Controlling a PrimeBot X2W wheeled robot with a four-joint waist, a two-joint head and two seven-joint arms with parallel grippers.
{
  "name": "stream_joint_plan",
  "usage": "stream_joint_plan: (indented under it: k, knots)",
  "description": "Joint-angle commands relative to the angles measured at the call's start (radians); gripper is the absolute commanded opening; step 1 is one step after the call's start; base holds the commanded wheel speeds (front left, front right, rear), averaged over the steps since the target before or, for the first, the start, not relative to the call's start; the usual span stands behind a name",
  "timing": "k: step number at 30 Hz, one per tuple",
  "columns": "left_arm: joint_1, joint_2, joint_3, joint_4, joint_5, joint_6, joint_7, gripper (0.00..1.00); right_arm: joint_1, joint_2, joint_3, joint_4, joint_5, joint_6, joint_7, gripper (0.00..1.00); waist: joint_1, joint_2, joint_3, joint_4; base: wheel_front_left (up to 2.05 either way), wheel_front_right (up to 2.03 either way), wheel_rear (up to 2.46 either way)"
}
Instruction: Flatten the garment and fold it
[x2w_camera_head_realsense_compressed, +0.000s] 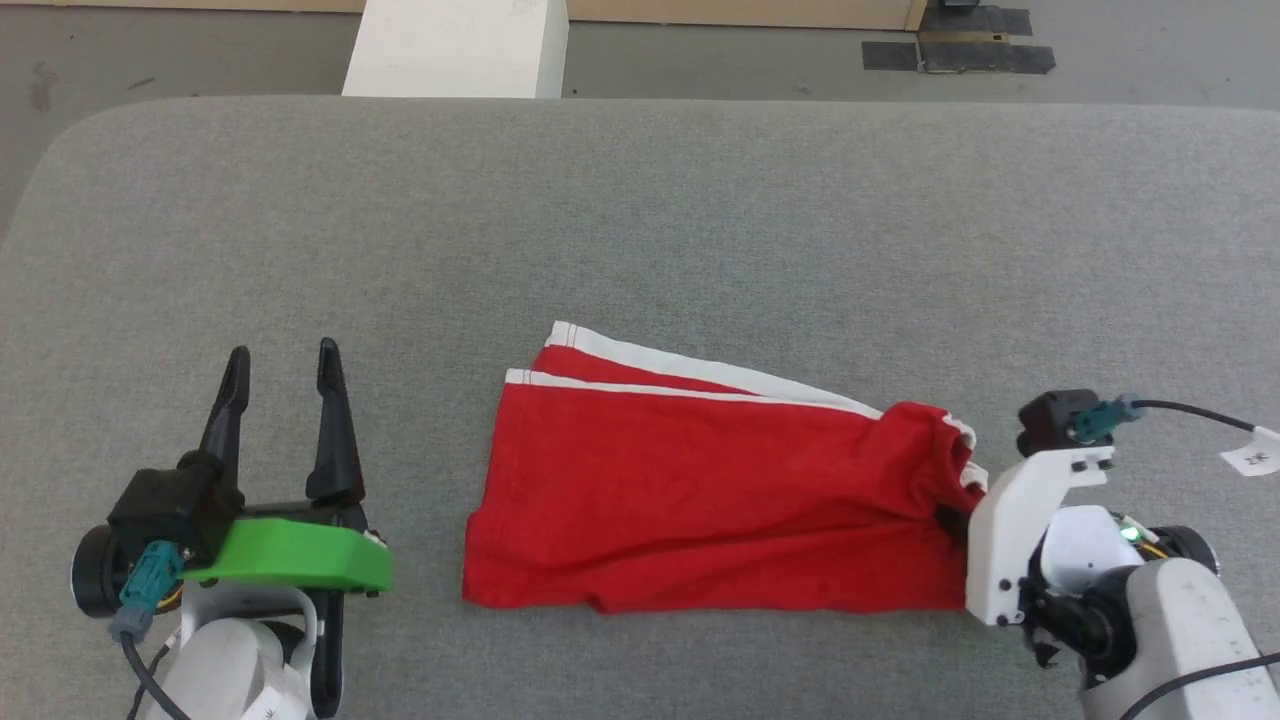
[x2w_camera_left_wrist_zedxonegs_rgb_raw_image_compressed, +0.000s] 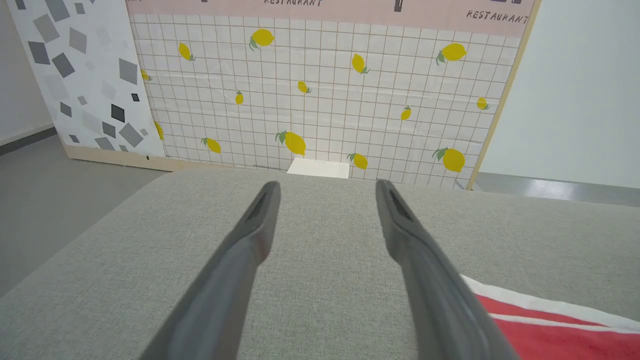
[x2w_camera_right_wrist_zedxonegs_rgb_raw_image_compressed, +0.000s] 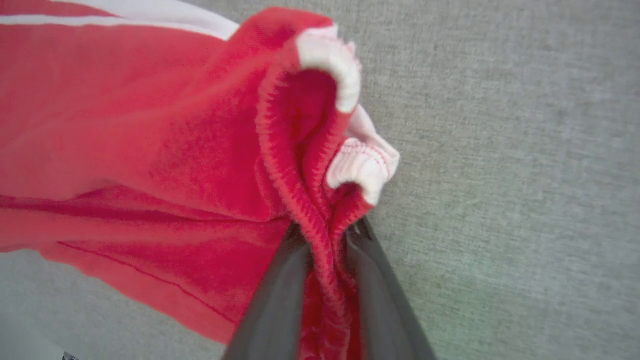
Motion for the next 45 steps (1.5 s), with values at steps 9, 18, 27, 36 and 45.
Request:
stream_joint_plan:
  k: [9,18,27,36,45]
  knots:
    - [0.015,-0.049,0.042,0.003,0.039,-0.052,-0.005,1.0,-0.013,-0.213,-0.158,0.016,0.0,-0.002,0.056,0.0,0.0,0.0,-0.001,-0.002,0.0,0.0,0.0]
    - [0.021,-0.076,0.05,0.015,0.061,-0.087,-0.005,1.0,-0.014,-0.299,-0.26,-0.009,-0.098,-0.002,0.169,0.0,0.0,0.0,-0.014,0.006,0.0,0.0,0.0]
    - [0.037,-0.084,0.061,0.014,0.075,-0.1,-0.005,1.0,0.081,-0.296,-0.125,-0.326,0.003,-0.002,0.442,0.0,0.0,0.0,-0.045,0.014,0.0,0.0,0.0]
    - [0.041,-0.102,0.061,0.018,0.077,-0.106,-0.005,1.0,0.025,-0.105,0.017,-0.395,0.059,-0.002,0.43,0.0,0.0,0.0,-0.045,0.027,0.0,0.0,0.0]
    - [0.03,-0.114,0.058,0.027,0.082,-0.119,-0.005,1.0,-0.1,-0.036,0.192,-0.159,0.0,-0.002,0.311,0.0,0.0,0.0,-0.033,0.079,0.0,0.0,0.0]
